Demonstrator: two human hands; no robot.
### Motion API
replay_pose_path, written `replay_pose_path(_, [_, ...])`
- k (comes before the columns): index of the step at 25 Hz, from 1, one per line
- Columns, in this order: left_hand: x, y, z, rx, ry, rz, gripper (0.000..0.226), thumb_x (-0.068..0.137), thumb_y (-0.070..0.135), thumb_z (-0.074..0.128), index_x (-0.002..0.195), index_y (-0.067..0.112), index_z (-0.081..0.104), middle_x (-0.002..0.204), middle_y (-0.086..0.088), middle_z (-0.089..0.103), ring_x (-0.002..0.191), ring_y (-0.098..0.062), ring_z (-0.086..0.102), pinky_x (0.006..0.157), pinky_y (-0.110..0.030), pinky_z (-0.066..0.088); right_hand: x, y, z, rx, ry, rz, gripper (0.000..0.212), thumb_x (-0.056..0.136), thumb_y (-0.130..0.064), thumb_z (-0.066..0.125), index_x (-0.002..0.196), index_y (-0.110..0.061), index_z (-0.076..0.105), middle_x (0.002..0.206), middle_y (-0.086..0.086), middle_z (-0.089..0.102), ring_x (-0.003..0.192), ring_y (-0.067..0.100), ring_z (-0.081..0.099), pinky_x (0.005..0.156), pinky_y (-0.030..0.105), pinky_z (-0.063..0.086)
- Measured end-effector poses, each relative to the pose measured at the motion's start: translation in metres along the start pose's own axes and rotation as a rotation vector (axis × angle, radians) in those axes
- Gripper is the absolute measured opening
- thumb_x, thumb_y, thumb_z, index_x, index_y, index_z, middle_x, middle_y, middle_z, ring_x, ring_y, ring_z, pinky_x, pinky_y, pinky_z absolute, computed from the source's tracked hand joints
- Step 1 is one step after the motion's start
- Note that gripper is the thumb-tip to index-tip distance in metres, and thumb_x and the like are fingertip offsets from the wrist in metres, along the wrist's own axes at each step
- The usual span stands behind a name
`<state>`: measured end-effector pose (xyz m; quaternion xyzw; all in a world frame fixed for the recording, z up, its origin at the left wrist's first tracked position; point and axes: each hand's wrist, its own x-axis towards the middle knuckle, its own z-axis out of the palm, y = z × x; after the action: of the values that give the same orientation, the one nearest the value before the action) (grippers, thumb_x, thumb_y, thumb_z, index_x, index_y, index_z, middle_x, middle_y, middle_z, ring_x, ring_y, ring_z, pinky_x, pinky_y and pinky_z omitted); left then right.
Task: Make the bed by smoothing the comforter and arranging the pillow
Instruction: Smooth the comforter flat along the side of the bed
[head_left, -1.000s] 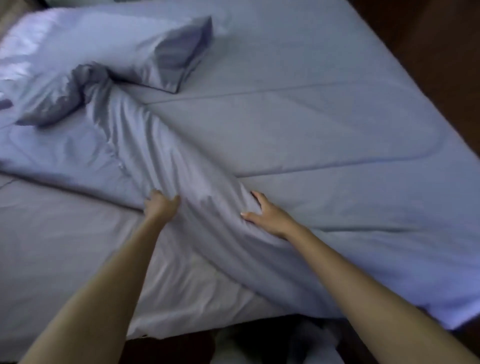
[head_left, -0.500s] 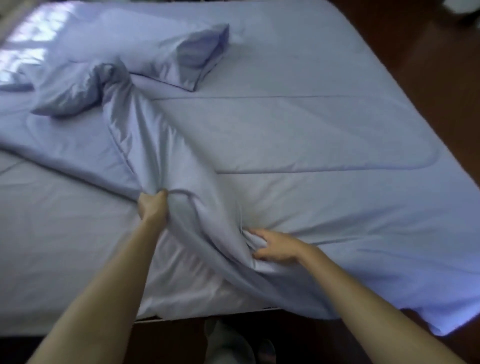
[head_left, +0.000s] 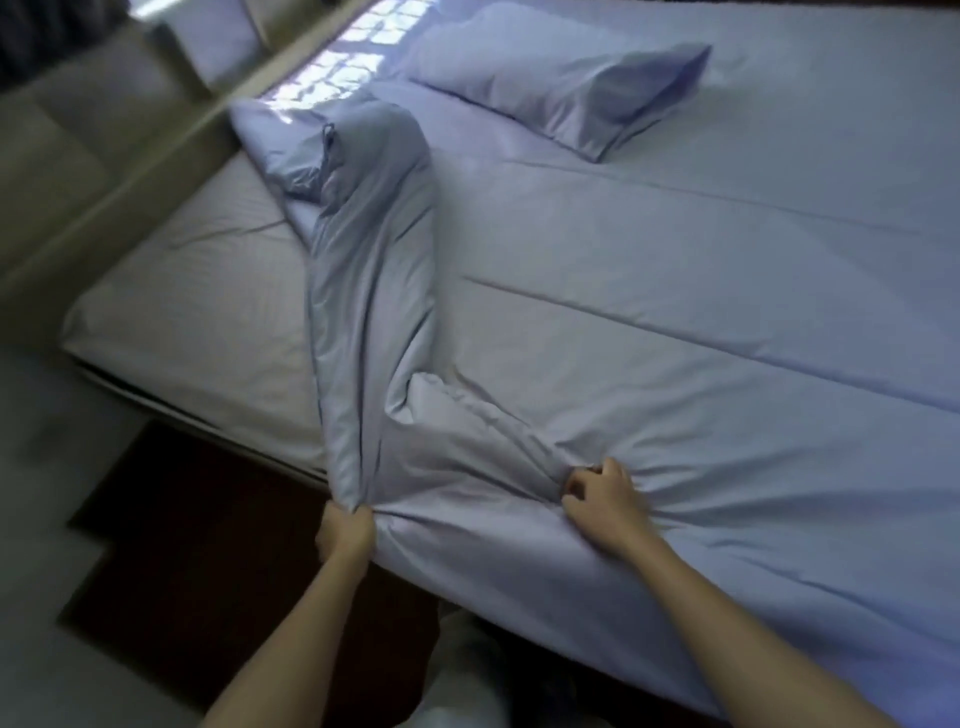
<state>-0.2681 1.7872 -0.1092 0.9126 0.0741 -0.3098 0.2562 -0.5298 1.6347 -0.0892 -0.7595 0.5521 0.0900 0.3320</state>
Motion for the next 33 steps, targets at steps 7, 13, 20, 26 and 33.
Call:
replay_pose_path(7, [0.027, 0.033, -0.024, 0.088, -0.137, 0.232, 0.078, 0.087, 0.021, 0.057, 0.15, 0.01, 0.013, 0.148, -0.023, 0.034, 0.132, -0.04, 0.041, 0.108, -0.042, 0.039, 0.021, -0.041, 0.0, 0.182, 0.16, -0.019, 0.042, 0.082, -0.023, 0.06, 0.123, -0.015, 0.056, 0.128, 0.014, 0.054, 0.117, 0.035, 0.05, 0.095, 0.041, 0.043])
replay_pose_path(13, [0.109, 0.14, -0.066, 0.223, -0.084, 0.486, 0.062, 0.092, 0.027, 0.05, 0.147, 0.009, 0.027, 0.144, -0.026, 0.038, 0.128, -0.042, 0.043, 0.105, -0.04, 0.037, 0.069, -0.15, 0.011, 0.242, -0.128, -0.225, 0.06, 0.088, -0.04, 0.057, 0.143, -0.025, 0.039, 0.149, 0.001, 0.042, 0.135, 0.019, 0.042, 0.112, 0.032, 0.032])
replay_pose_path(20, [0.214, 0.233, -0.092, 0.061, -0.234, 0.575, 0.082, 0.091, 0.041, 0.056, 0.149, 0.011, 0.008, 0.151, -0.021, 0.032, 0.133, -0.038, 0.041, 0.107, -0.041, 0.036, 0.099, -0.246, 0.083, -0.186, -0.089, -0.24, 0.096, 0.063, -0.08, 0.02, 0.149, -0.041, 0.007, 0.155, -0.004, 0.024, 0.137, 0.028, 0.031, 0.108, 0.048, 0.03])
replay_pose_path(26, [0.24, 0.266, -0.107, 0.114, -0.324, 0.724, 0.078, 0.086, 0.034, 0.064, 0.147, 0.016, 0.02, 0.145, -0.013, 0.043, 0.128, -0.034, 0.047, 0.103, -0.039, 0.04, 0.07, -0.235, 0.113, -0.377, -0.319, -0.411, 0.08, 0.067, -0.07, 0.029, 0.143, -0.044, 0.027, 0.155, -0.001, 0.022, 0.13, 0.031, 0.034, 0.103, 0.046, 0.036])
replay_pose_path(33, [0.276, 0.167, -0.184, 0.163, -0.01, 0.534, 0.049, 0.095, 0.027, 0.043, 0.14, 0.012, 0.035, 0.131, -0.027, 0.053, 0.117, -0.044, 0.052, 0.098, -0.045, 0.042, 0.114, -0.287, 0.094, 0.149, 0.012, -0.212, 0.066, 0.07, -0.051, 0.04, 0.124, -0.019, 0.059, 0.117, 0.008, 0.064, 0.112, 0.026, 0.058, 0.099, 0.036, 0.044])
